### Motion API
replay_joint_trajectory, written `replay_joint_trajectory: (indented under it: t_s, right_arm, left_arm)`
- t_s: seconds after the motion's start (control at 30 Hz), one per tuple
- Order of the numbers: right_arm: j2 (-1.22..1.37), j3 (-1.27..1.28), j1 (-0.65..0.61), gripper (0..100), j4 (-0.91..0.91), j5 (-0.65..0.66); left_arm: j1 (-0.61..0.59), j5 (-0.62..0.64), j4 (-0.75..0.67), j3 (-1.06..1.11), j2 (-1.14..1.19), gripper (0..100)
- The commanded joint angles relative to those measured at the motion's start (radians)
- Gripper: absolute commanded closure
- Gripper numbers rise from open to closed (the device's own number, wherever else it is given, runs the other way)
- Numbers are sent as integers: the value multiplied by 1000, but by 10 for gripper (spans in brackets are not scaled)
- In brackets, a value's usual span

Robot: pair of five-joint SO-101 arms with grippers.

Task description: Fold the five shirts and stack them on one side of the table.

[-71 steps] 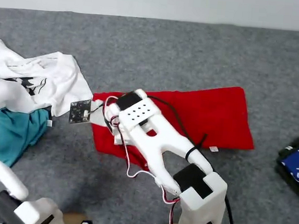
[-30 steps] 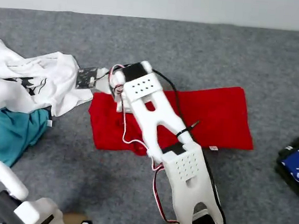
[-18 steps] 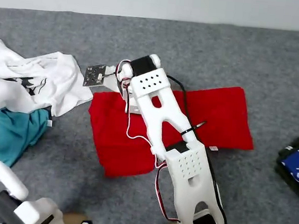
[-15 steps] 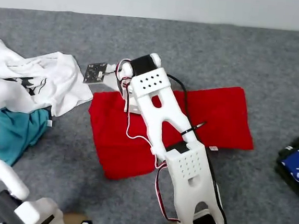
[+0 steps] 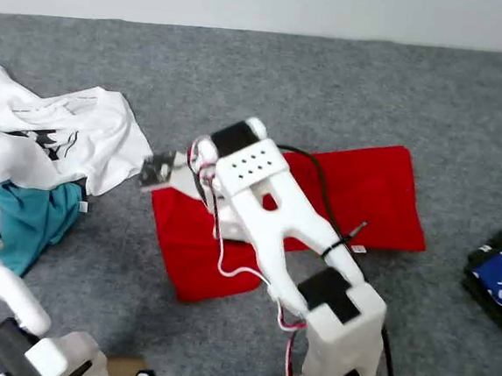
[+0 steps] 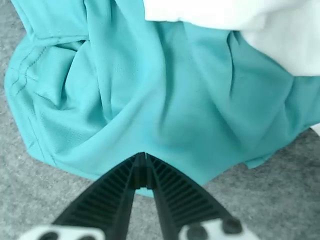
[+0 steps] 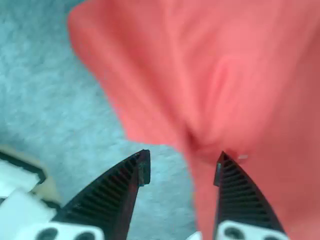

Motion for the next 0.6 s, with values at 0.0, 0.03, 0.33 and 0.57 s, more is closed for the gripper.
replay_joint_trajectory:
  t_s: [0.0, 0.03, 0.33, 0.57]
  right_arm:
    - [-117, 169, -8, 789, -79, 2]
    - [-130, 218, -8, 789, -111, 15]
    - [-88, 351, 128, 794, -464, 44]
    - [84, 204, 223, 794, -407, 74]
  left_arm:
    - [6, -3, -17, -7, -35, 996]
    - [6, -3, -17, -7, -35, 996]
    - [5, -6, -15, -7, -35, 996]
    - [3, -9, -18, 16, -35, 996]
